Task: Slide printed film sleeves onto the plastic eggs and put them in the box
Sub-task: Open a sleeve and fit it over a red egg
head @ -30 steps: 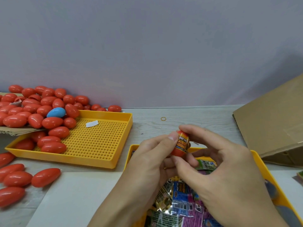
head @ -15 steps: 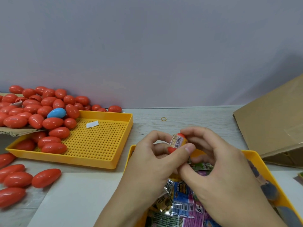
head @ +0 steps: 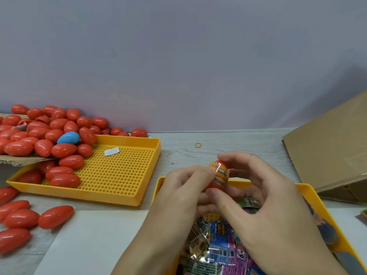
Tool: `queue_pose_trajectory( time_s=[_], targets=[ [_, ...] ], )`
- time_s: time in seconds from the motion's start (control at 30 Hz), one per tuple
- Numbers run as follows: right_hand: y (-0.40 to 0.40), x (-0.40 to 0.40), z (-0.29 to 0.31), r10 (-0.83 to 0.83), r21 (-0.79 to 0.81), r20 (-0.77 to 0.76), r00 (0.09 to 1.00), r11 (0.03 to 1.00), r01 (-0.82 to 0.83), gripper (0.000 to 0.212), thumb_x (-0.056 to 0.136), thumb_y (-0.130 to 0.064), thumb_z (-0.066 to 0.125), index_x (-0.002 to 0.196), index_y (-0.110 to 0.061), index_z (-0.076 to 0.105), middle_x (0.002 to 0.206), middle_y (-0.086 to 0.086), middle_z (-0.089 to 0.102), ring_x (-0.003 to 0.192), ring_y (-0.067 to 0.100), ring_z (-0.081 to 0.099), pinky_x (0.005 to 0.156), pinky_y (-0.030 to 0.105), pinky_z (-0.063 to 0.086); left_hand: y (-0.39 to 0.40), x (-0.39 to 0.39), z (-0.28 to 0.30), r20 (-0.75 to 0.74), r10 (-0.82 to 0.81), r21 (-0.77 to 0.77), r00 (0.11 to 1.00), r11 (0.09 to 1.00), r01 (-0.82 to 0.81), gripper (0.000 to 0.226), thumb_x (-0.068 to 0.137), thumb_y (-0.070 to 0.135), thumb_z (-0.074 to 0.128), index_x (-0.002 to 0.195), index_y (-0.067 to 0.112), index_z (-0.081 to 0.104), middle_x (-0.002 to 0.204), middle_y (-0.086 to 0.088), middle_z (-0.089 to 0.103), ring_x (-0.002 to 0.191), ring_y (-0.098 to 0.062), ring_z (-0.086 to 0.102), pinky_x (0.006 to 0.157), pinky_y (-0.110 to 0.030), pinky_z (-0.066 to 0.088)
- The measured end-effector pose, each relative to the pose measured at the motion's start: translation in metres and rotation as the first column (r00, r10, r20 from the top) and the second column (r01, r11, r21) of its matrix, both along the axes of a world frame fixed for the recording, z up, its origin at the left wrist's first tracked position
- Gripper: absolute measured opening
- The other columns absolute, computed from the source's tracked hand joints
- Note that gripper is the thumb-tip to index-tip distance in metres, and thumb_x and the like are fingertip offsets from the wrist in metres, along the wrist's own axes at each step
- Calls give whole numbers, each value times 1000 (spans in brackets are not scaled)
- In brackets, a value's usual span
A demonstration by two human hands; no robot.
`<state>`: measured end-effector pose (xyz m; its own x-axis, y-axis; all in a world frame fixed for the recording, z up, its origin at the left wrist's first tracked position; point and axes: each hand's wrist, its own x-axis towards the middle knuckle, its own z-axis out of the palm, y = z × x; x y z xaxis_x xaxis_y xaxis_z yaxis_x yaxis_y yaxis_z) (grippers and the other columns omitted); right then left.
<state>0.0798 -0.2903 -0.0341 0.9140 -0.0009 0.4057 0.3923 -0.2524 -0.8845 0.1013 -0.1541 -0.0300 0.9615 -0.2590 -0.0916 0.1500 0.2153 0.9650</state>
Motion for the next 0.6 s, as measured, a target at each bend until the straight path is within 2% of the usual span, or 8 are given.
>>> queue_pose_trajectory(
  time_s=[0.07,0.13,0.2,0.3,0.43,0.5,0.6],
  targets=[
    [-3,3,3,55,-19,-23,998,998,-56,52,68,-6,86,105,-36,64,103,-22,65,101,-3,61,85,21,51,2,0,-1,-51,-77,-63,996,995,73,35,62,22,62,83,-3,76,84,-33,70,67,-35,71,59,-33,59],
    [-5,3,5,84,-65,-24,996,994,-85,53,69,-7,87,104,-38,63,105,-22,64,102,-2,60,86,25,51,1,-1,-1,-78,-86,-108,993,991,77,28,58,18,63,75,1,77,74,-26,72,59,-29,71,53,-29,57],
    [-5,0,4,19,-93,34,999,996,-16,48,69,-19,90,103,-40,65,102,-20,66,101,0,62,80,21,52,0,-2,-2,-12,-13,-98,1000,995,12,30,68,21,62,86,1,74,82,-28,71,66,-32,71,58,-33,59],
    [0,-6,5,-66,-142,62,996,987,74,40,68,-39,76,106,-42,68,100,-19,64,98,6,62,67,13,51,4,-3,-2,95,106,-62,990,993,-101,22,72,27,67,85,10,71,89,-24,66,73,-31,68,62,-33,57],
    [-1,-6,3,-79,-179,83,993,979,92,38,69,-32,81,105,-39,71,97,-16,60,89,7,62,63,9,47,2,-5,0,155,39,28,987,999,-44,30,70,36,76,89,12,75,85,-15,73,75,-28,71,67,-35,57],
    [-1,-6,2,-81,-190,87,993,977,96,40,69,-29,84,105,-40,72,97,-15,58,84,8,63,64,11,48,1,-6,1,133,-1,-26,991,1000,4,23,79,25,71,92,8,76,86,-20,73,72,-29,71,65,-31,57],
    [1,-7,5,-84,-180,88,993,979,99,43,65,-38,78,108,-42,71,98,-15,56,82,9,63,64,8,47,1,-7,3,73,-58,-159,996,985,69,31,84,19,58,98,-5,72,85,-29,68,68,-31,69,63,-30,57]
  ],
)
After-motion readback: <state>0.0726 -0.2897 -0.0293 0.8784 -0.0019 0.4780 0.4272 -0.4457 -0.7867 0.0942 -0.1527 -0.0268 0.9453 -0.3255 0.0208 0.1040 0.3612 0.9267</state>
